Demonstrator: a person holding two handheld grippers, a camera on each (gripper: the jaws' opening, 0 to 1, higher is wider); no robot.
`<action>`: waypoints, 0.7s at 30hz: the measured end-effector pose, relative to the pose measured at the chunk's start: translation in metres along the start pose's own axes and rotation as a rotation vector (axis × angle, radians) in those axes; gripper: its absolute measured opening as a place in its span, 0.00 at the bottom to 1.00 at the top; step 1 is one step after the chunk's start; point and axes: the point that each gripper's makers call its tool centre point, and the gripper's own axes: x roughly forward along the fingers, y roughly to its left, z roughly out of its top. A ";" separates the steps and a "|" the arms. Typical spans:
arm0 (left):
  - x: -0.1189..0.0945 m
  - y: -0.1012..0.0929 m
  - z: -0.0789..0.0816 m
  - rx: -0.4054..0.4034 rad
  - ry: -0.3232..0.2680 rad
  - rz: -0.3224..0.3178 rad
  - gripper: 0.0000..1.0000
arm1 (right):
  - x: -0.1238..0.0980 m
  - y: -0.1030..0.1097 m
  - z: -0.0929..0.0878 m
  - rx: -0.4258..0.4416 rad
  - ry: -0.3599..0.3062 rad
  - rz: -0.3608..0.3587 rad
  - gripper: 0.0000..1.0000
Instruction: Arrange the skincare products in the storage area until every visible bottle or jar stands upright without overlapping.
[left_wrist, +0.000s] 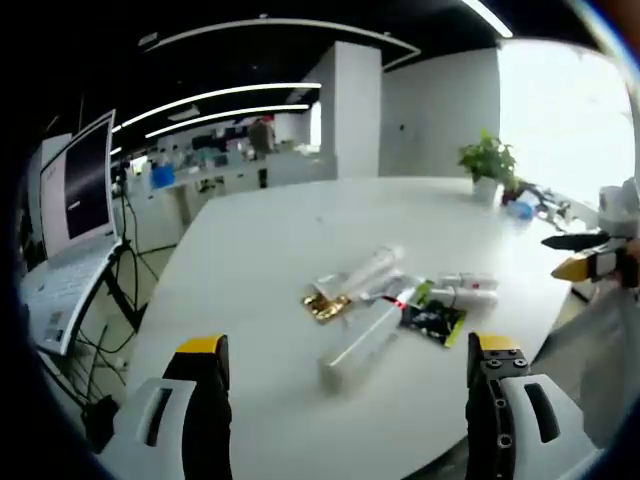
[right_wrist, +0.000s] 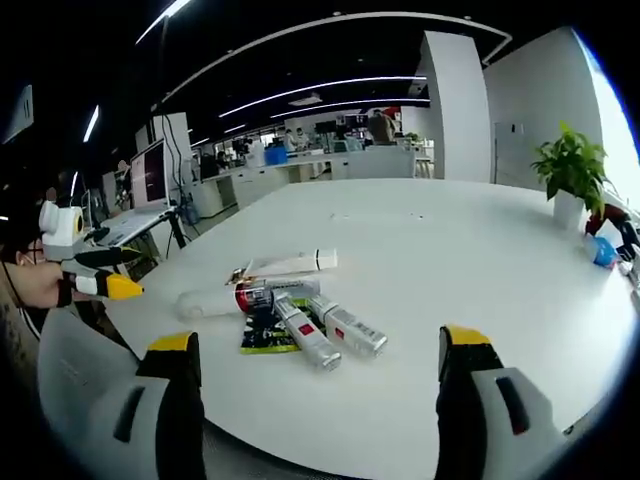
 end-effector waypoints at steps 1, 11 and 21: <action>0.000 0.000 0.000 0.000 0.001 0.000 0.97 | 0.000 0.000 0.000 -0.001 0.001 -0.001 0.99; 0.000 -0.001 0.000 0.003 0.006 -0.001 0.97 | 0.000 -0.001 0.000 0.002 0.000 -0.002 0.99; 0.000 -0.001 -0.001 0.005 0.010 -0.001 0.97 | 0.000 -0.001 -0.001 0.002 0.002 -0.003 0.99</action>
